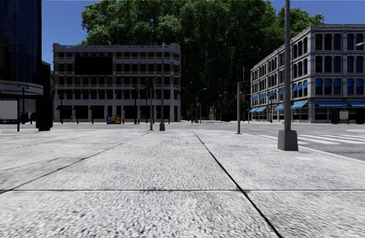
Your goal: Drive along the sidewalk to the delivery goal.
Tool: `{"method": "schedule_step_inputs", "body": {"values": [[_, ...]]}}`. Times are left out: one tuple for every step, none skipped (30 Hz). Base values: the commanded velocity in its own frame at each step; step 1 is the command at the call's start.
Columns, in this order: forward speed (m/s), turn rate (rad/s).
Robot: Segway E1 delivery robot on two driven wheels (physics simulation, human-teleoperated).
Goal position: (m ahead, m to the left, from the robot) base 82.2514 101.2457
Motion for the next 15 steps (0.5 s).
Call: {"method": "schedule_step_inputs", "body": {"values": [[2.00,0.00],[2.00,0.00],[2.00,0.00],[2.00,0.00],[2.00,0.00],[2.00,0.00],[2.00,0.00],[2.00,0.00],[2.00,0.00],[2.00,0.00],[2.00,0.00],[2.00,0.00],[2.00,0.00],[2.00,0.00],[2.00,0.00]]}}
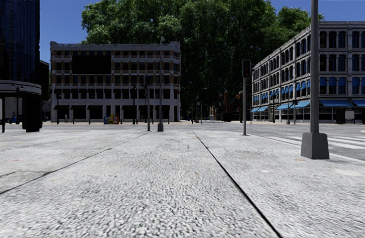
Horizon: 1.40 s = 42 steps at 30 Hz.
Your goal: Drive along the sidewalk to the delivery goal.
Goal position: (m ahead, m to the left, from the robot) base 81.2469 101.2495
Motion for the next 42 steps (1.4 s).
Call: {"method": "schedule_step_inputs", "body": {"values": [[2.00,0.00],[2.00,0.00],[2.00,0.00],[2.00,0.00],[2.00,0.00],[2.00,0.00],[2.00,0.00],[2.00,0.00],[2.00,0.00],[2.00,0.00],[2.00,0.00],[2.00,0.00],[2.00,0.00],[2.00,0.00],[2.00,0.00],[2.00,0.00],[2.00,0.00],[2.00,0.00],[2.00,0.00],[2.00,0.00],[2.00,0.00],[2.00,0.00],[2.00,0.00],[2.00,0.00],[2.00,0.00],[2.00,0.00],[2.00,0.00],[2.00,0.00],[2.00,0.00],[2.00,0.00],[2.00,0.00],[2.00,0.00],[2.00,0.00],[2.00,0.00],[2.00,0.00],[2.00,0.00],[2.00,0.00],[2.00,0.00],[2.00,0.00],[2.00,0.00],[2.00,0.00],[2.00,0.00]]}}
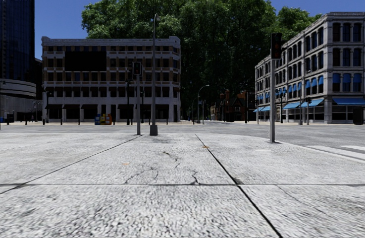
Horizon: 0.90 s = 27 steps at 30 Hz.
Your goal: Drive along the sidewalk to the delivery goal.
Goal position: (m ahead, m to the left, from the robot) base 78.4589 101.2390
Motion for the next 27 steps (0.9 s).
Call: {"method": "schedule_step_inputs", "body": {"values": [[2.00,0.00],[2.00,0.00],[2.00,0.00],[2.00,0.00],[2.00,0.00],[2.00,0.00],[2.00,0.00],[2.00,0.00],[2.00,0.00],[2.00,0.00],[2.00,0.00],[2.00,0.00],[2.00,0.00],[2.00,0.00],[2.00,0.00],[2.00,0.00],[2.00,0.00],[2.00,0.00],[2.00,0.00],[2.00,0.00],[2.00,0.00],[2.00,0.00],[2.00,0.00],[2.00,0.00],[2.00,0.00],[2.00,0.00],[2.00,0.00]]}}
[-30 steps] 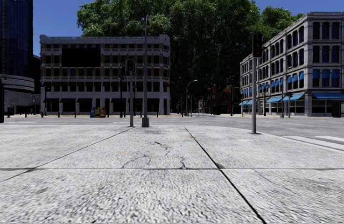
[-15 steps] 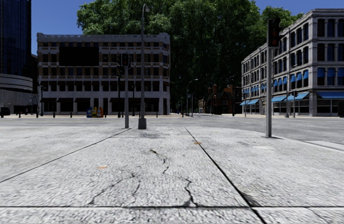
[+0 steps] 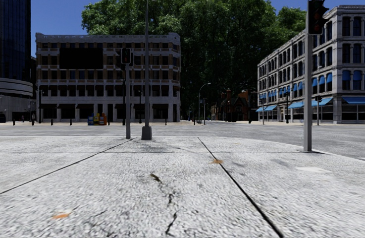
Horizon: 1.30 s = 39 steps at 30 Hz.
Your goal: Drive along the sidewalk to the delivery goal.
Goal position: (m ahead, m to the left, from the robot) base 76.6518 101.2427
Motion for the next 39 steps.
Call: {"method": "schedule_step_inputs", "body": {"values": [[2.00,0.00],[2.00,0.00],[2.00,0.00],[2.00,0.00],[2.00,0.00],[2.00,0.00],[2.00,0.00],[2.00,0.00],[2.00,0.00],[2.00,0.00],[2.00,0.00],[2.00,0.00],[2.00,0.00],[2.00,0.00],[2.00,0.00],[2.00,0.00],[2.00,0.00],[2.00,0.00],[2.00,0.00],[2.00,0.00],[2.00,0.00],[2.00,0.00],[2.00,0.00],[2.00,0.00],[2.00,0.00],[2.00,0.00],[2.00,0.00],[2.00,0.00],[2.00,0.00],[2.00,0.21],[2.00,0.65],[2.00,0.82],[2.00,0.82],[2.00,0.91],[2.00,0.98],[2.00,1.01],[2.00,1.01],[2.00,1.01],[2.00,1.02]]}}
